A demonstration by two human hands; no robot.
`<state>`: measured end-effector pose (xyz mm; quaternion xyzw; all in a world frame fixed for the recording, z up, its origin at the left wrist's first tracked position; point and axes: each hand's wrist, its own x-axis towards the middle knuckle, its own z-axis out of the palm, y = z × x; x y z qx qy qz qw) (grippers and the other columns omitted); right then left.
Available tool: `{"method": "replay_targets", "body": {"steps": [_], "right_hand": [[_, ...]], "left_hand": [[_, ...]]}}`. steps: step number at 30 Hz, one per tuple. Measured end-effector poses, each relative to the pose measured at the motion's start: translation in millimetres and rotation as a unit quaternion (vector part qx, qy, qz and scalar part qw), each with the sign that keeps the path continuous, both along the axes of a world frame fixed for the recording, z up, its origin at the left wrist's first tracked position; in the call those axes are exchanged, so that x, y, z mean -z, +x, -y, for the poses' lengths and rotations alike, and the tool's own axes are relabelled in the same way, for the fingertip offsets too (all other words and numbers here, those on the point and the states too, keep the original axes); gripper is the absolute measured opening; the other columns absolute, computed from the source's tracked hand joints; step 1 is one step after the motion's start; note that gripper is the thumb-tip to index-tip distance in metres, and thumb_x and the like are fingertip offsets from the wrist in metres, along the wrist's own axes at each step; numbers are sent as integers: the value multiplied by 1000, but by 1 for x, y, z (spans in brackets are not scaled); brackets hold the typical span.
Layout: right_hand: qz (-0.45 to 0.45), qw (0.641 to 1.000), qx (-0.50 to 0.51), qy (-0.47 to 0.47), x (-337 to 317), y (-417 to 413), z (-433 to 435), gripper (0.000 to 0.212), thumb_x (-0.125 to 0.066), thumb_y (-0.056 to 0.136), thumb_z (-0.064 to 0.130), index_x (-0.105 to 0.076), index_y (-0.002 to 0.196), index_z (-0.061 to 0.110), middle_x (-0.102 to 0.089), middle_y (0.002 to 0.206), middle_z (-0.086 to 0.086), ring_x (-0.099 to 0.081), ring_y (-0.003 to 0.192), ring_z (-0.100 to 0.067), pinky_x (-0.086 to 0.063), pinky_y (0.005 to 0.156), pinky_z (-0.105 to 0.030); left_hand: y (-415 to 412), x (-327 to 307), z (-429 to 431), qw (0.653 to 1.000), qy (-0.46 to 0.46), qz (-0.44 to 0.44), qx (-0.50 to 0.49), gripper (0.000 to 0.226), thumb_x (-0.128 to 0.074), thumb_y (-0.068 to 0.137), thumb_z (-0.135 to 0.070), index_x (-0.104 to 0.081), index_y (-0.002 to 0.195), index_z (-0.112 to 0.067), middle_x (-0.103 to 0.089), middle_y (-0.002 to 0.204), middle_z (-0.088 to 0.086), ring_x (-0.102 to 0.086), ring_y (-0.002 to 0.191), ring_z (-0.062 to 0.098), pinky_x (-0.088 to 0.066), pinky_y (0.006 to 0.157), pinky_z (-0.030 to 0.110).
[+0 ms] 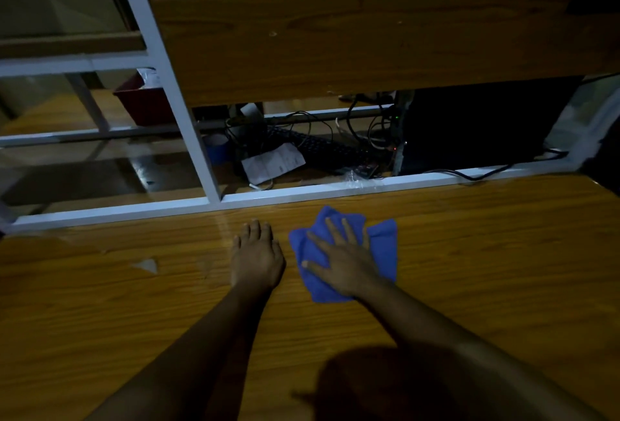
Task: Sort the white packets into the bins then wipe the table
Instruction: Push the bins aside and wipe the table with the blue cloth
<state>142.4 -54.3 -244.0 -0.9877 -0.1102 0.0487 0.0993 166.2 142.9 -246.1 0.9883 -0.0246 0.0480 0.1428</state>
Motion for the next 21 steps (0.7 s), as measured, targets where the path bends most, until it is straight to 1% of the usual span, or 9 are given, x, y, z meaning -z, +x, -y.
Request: {"method": "replay_targets", "body": {"steps": [3,5,7,9,11,15,18,20,21], "right_hand": [[11,999,-39,0,-2,-33,36,90,1,66,93,-6,146,54,9,162,8,17,147,-19,6,115,-60],[25,998,56,-5,0,-37,64,87,-6,69,93,-8,147,53,5,162,8,12,148,-22,1,116,-60],[6,983,184,-11,-1,-34,75,78,-22,81,84,-8,149,48,6,163,3,9,148,-28,-2,115,-62],[-11,968,251,-14,-4,-30,62,75,-30,87,76,-6,150,44,8,163,-1,10,148,-33,-1,113,-64],[-20,972,235,-14,-8,-33,32,75,-30,88,76,-4,151,43,10,162,-2,12,147,-35,3,112,-67],[-14,997,69,-20,-6,-78,-21,73,-25,86,78,-4,149,48,13,161,4,16,147,-29,7,112,-65],[1,999,-29,-35,-8,-125,-6,81,-3,75,87,-8,147,52,7,162,6,15,148,-22,4,115,-60],[11,999,0,-32,-9,-142,28,87,4,71,89,-13,147,52,1,162,8,9,149,-21,5,117,-56],[16,998,54,-25,-9,-146,46,85,-1,73,89,-15,147,51,-1,162,8,7,149,-22,4,117,-56]], "left_hand": [[-14,2,-5,999,11,-28,30,61,-14,100,-48,-16,152,-15,-10,161,11,-5,148,27,-9,119,46],[-29,1,-12,997,23,-44,60,62,-11,100,-50,-11,153,-18,-4,161,10,0,149,26,-5,120,46],[-47,0,-17,994,35,-56,86,61,-10,100,-51,-7,153,-21,0,162,8,3,149,26,-3,120,46],[-60,1,-21,992,45,-57,102,61,-9,100,-50,-4,154,-22,2,162,6,5,149,24,-2,120,45],[-65,1,-23,993,33,-49,105,59,-12,101,-47,-8,154,-21,0,162,7,4,149,24,-2,120,44],[-70,-2,-21,996,-9,-17,89,52,-21,102,-40,-28,150,-20,-15,160,9,-9,148,27,-11,119,44],[-83,-3,-25,997,-5,-15,81,51,-23,102,-39,-30,149,-20,-17,160,10,-10,148,28,-12,118,45],[-95,-2,-29,995,0,-31,92,54,-20,102,-42,-25,151,-19,-13,161,9,-7,148,28,-10,119,45],[-101,-1,-32,994,4,-38,101,55,-18,103,-43,-21,152,-18,-10,161,10,-5,148,28,-8,119,44]]}}
